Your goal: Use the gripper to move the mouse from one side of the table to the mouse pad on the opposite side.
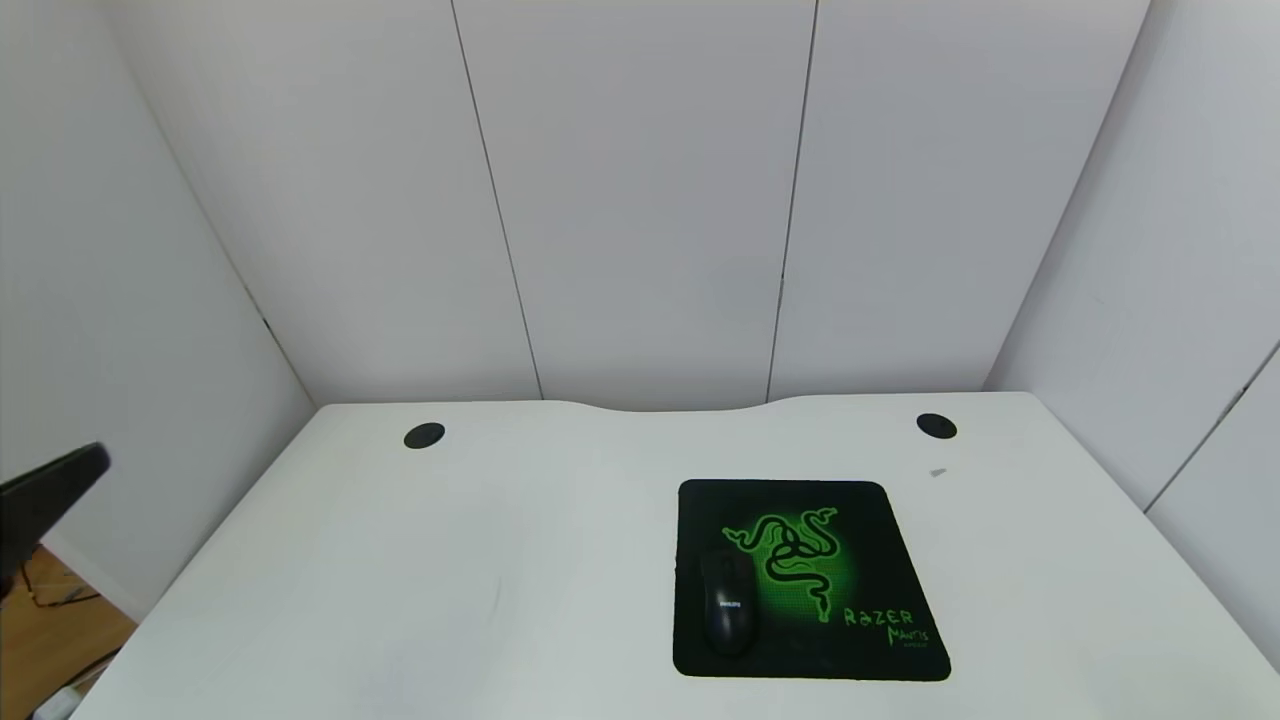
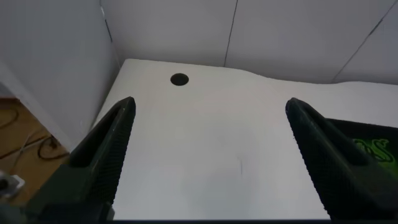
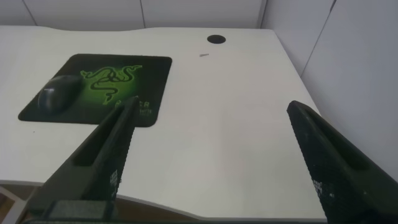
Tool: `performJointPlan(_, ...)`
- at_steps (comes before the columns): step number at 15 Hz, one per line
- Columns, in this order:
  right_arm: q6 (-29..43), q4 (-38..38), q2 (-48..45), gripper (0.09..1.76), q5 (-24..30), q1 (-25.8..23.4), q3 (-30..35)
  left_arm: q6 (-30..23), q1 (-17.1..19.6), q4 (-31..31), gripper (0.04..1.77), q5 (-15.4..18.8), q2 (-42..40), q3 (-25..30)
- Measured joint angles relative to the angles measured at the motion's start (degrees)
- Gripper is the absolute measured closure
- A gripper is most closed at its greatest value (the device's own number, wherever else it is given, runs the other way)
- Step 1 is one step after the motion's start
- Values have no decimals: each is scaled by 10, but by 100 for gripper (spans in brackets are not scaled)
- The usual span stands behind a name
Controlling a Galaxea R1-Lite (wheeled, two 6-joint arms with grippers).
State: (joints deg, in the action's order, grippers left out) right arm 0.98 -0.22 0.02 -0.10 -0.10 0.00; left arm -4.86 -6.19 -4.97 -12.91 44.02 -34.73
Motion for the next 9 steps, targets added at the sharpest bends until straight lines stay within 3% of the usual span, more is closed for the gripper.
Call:
performJointPlan(6, 0, 0, 0, 14, 0, 0, 0, 96, 8, 3, 9, -75, -145, 29)
performJointPlan(9, 0, 0, 0, 14, 0, 0, 0, 105, 28, 3, 9, -84, -197, 44)
